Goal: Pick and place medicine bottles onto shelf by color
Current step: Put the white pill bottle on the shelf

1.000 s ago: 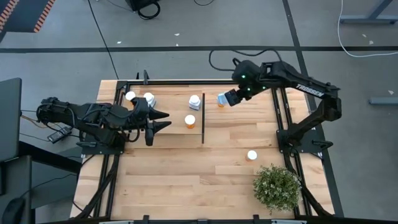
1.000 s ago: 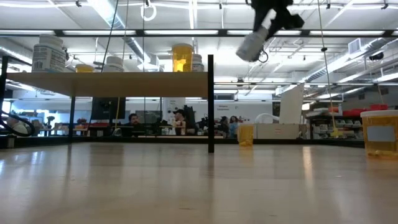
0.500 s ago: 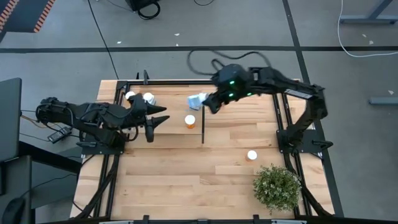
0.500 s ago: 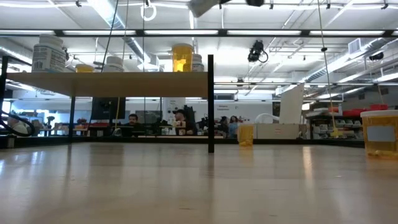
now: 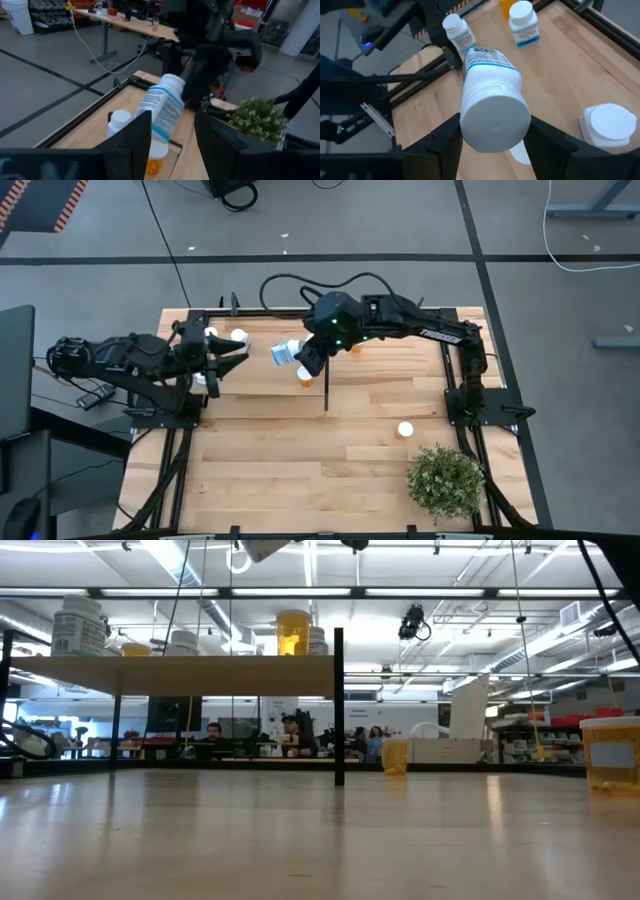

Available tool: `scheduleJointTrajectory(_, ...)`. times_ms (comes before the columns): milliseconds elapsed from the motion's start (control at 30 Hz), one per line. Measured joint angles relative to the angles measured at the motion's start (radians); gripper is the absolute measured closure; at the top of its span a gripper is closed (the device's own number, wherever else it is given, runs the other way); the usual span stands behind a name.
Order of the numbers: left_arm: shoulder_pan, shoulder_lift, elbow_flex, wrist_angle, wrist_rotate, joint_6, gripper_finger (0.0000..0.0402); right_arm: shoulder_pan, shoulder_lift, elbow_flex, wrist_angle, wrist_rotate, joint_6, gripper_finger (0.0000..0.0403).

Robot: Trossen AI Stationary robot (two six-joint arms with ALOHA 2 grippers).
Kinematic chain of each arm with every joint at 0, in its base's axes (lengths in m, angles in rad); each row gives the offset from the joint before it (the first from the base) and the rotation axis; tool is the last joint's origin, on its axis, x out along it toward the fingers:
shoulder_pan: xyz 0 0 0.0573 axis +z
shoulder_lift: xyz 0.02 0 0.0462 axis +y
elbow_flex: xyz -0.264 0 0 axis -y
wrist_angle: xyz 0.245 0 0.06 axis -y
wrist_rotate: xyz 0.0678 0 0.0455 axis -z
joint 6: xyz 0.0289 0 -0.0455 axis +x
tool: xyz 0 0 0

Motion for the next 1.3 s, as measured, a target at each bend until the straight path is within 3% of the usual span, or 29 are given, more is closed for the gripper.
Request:
scheduleJointTrajectory(367,0.018,0.083,0.0,-0.057,-0.002,0.112,0.0218,-0.004,0.034,-0.001,0.006,0.022,-0.071,0.0203)
scheduleJointTrajectory(633,0.021,0.197,0.0,-0.004,-0.002,0.192,0.0119,-0.004,0.033,-0.001,0.011,0.036,-0.095,0.0203)
scheduleJointTrajectory(867,0.036,0.21,0.0,0.063,-0.01,0.216,0.0053,0.026,0.033,-0.001,-0.031,0.022,-0.3,0.0203)
scheduleJointTrajectory(967,0.05,0.196,0.0,0.066,0.071,0.205,0.005,0.046,0.033,-0.001,-0.047,0.019,-0.406,0.0203)
scheduleJointTrajectory(1167,0.099,0.21,0.002,0.076,0.333,0.133,0.0055,0.079,0.033,-0.001,-0.027,0.019,-0.518,0.0203)
scheduleJointTrajectory(1300,0.121,0.227,0.0,0.039,0.376,0.13,0.0058,0.087,0.033,-0.001,-0.025,0.019,-0.532,0.0203)
